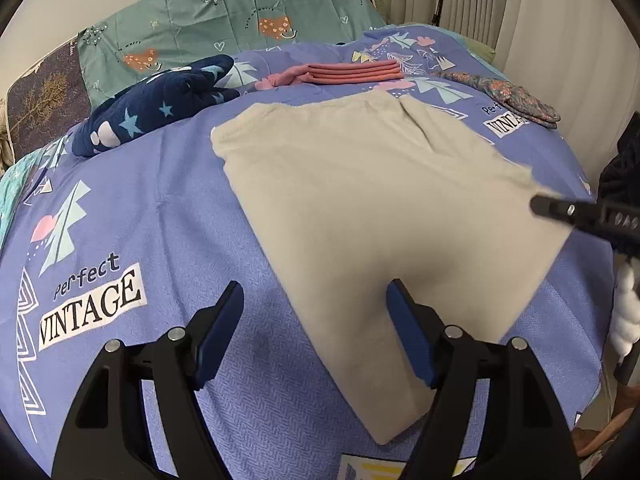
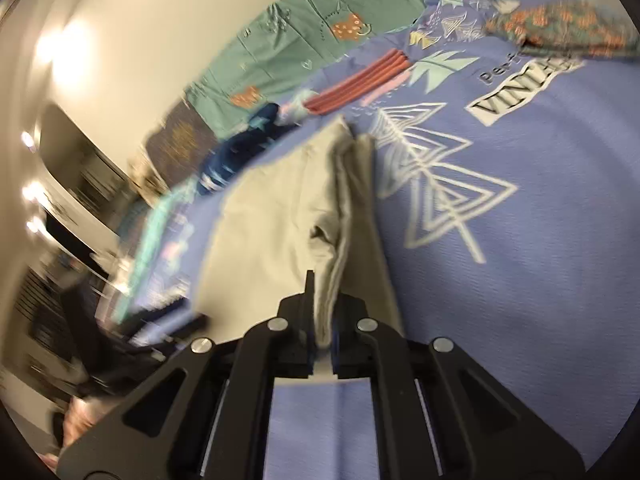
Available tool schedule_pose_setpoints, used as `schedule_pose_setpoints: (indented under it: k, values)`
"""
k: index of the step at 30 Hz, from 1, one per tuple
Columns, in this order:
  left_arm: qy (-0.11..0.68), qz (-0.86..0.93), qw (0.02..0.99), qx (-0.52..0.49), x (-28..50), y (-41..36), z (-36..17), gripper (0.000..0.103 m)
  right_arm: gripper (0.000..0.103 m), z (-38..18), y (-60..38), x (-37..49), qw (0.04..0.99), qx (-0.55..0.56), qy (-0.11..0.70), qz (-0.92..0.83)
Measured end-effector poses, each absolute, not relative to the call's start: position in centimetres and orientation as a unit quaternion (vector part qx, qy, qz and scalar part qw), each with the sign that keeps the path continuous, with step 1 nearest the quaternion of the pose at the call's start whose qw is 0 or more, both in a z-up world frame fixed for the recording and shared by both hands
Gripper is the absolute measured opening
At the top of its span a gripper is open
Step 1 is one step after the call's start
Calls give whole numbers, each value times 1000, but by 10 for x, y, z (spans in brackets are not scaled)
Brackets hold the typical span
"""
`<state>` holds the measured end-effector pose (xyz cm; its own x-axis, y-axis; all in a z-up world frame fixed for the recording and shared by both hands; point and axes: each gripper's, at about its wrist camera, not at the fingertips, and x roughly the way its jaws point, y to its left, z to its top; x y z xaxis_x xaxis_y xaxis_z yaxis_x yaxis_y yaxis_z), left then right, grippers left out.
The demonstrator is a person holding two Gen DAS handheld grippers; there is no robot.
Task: Fold small clothes
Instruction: 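Lower the held edge and open the right gripper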
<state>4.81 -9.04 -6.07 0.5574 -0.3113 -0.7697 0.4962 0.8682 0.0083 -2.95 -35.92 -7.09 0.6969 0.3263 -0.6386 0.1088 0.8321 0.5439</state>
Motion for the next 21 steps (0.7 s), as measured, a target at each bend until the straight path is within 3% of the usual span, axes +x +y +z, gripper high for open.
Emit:
schedule_pose_setpoints:
  k: [4,8,13,18,19,20,21]
  values:
    - [423,-231,872,90,47,-84,-69,77,5,-91,-369,-35,859,315,398,60]
    - [425,-231,872,76,44,-79,-70,77,14,-70,-368,-41,887,263,380,14]
    - [425,-234,871,69,42,-81,-71,77,14,-39,-350,-40,915,222,331,62]
    - [433,-233,869,48,42,-77,-76,78,14,-65,-330,-14,901,185,385,68]
    - [434,-233,869,46,42,-76,-76,78,10,-77,-333,-9,895,178,407,41]
    - [434,-233,869,45,41,-74,-76,78,0,-86,-337,-9,893,178,413,32]
    - [434,-232,870,45,40,-73,-76,78,0,-89,-342,-13,896,191,399,44]
